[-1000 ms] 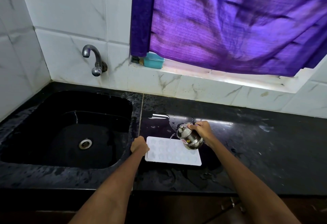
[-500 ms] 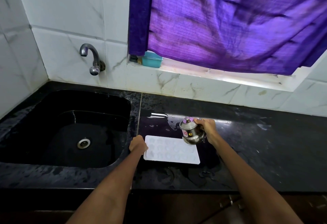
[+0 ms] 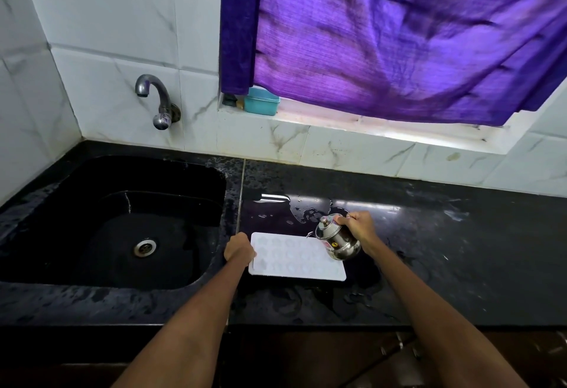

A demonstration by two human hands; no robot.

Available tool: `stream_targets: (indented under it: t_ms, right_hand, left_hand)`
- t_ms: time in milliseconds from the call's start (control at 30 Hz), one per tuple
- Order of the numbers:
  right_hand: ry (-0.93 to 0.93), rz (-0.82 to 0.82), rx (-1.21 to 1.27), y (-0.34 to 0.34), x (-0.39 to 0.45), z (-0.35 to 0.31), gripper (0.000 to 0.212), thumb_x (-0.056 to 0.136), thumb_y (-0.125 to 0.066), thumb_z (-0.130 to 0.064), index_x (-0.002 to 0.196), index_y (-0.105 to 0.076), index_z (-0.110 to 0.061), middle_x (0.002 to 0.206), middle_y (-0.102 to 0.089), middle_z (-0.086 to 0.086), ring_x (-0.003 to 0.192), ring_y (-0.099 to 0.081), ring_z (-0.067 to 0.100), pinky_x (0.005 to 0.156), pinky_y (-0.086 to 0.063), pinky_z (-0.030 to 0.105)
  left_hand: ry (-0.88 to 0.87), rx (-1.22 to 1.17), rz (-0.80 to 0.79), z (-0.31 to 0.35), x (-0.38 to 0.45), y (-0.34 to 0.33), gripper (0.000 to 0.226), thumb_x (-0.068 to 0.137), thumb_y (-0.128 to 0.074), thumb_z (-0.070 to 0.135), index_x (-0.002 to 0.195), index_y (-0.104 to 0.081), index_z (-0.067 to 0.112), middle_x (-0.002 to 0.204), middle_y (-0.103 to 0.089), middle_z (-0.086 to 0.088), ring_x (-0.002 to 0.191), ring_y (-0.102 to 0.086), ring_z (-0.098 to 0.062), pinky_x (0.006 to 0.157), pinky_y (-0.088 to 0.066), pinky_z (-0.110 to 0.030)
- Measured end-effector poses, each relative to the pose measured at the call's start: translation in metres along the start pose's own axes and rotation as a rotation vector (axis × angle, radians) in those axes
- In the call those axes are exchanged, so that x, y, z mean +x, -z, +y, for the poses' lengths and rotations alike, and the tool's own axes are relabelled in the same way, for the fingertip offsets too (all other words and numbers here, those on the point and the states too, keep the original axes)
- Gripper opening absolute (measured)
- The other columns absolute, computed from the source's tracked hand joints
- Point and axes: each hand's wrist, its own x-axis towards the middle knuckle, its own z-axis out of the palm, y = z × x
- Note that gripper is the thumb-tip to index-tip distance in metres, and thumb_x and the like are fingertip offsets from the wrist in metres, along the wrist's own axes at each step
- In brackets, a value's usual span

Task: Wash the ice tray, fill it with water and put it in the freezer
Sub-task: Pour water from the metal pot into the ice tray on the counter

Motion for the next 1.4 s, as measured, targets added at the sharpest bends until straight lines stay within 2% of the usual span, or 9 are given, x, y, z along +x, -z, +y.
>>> stream_targets:
  t_ms: [100, 600, 900, 1133, 1333, 1400]
  right_hand:
    - [0.019, -0.020, -0.033, 0.002, 0.001, 0.002, 0.050, 0.076, -0.070, -0.005, 0.043, -0.035, -0.017, 0.048, -0.035, 0.002, 0.049, -0.031, 0.014, 0.050, -0.022, 0.027]
    - [0.040, 0.010, -0.069, 0.007, 0.000, 0.004, 0.046, 0.076, -0.070, -0.006, 0.044, -0.038, -0.016, 0.051, -0.040, 0.005, 0.050, -0.034, 0.016, 0.049, -0.024, 0.027]
    - [0.032, 0.017, -0.082, 0.005, -0.001, -0.003, 0.041, 0.077, -0.070, -0.011, 0.047, -0.043, -0.014, 0.056, -0.049, 0.009, 0.051, -0.042, 0.018, 0.049, -0.030, 0.026]
    - [-0.017, 0.029, 0.007, 0.002, -0.003, 0.001, 0.043, 0.077, -0.069, -0.004, 0.047, -0.040, -0.013, 0.053, -0.040, 0.007, 0.051, -0.036, 0.016, 0.048, -0.025, 0.026]
    - [-0.112, 0.093, 0.221, 0.008, -0.003, -0.004, 0.028, 0.077, -0.070, -0.007, 0.055, -0.054, -0.012, 0.062, -0.057, 0.006, 0.058, -0.052, 0.016, 0.053, -0.041, 0.027]
    - [-0.109, 0.109, 0.275, 0.013, -0.002, -0.010, 0.021, 0.076, -0.071, -0.008, 0.059, -0.059, -0.011, 0.063, -0.061, 0.004, 0.057, -0.055, 0.015, 0.050, -0.044, 0.022]
  left_hand:
    - [-0.004, -0.004, 0.004, 0.000, 0.000, 0.000, 0.047, 0.085, -0.069, 0.019, 0.127, -0.053, 0.004, 0.134, -0.055, -0.014, 0.123, -0.055, -0.030, 0.097, -0.048, -0.036]
    - [-0.013, 0.003, 0.002, 0.001, -0.002, 0.001, 0.045, 0.085, -0.069, 0.018, 0.125, -0.055, 0.004, 0.132, -0.056, -0.014, 0.122, -0.056, -0.029, 0.097, -0.049, -0.036]
    - [-0.012, 0.005, -0.003, 0.001, -0.001, 0.002, 0.044, 0.085, -0.069, 0.018, 0.124, -0.055, 0.004, 0.132, -0.057, -0.014, 0.121, -0.056, -0.029, 0.095, -0.050, -0.036]
    - [-0.001, 0.004, 0.001, 0.001, -0.001, 0.000, 0.045, 0.085, -0.070, 0.019, 0.125, -0.055, 0.004, 0.132, -0.057, -0.014, 0.122, -0.056, -0.029, 0.095, -0.049, -0.035]
    - [0.005, 0.012, 0.011, 0.001, 0.002, -0.001, 0.047, 0.084, -0.070, 0.018, 0.127, -0.054, 0.004, 0.133, -0.056, -0.014, 0.123, -0.056, -0.029, 0.096, -0.048, -0.035]
    - [0.012, 0.014, 0.009, 0.002, 0.003, -0.001, 0.048, 0.084, -0.070, 0.019, 0.127, -0.054, 0.003, 0.134, -0.056, -0.015, 0.123, -0.055, -0.030, 0.096, -0.048, -0.036]
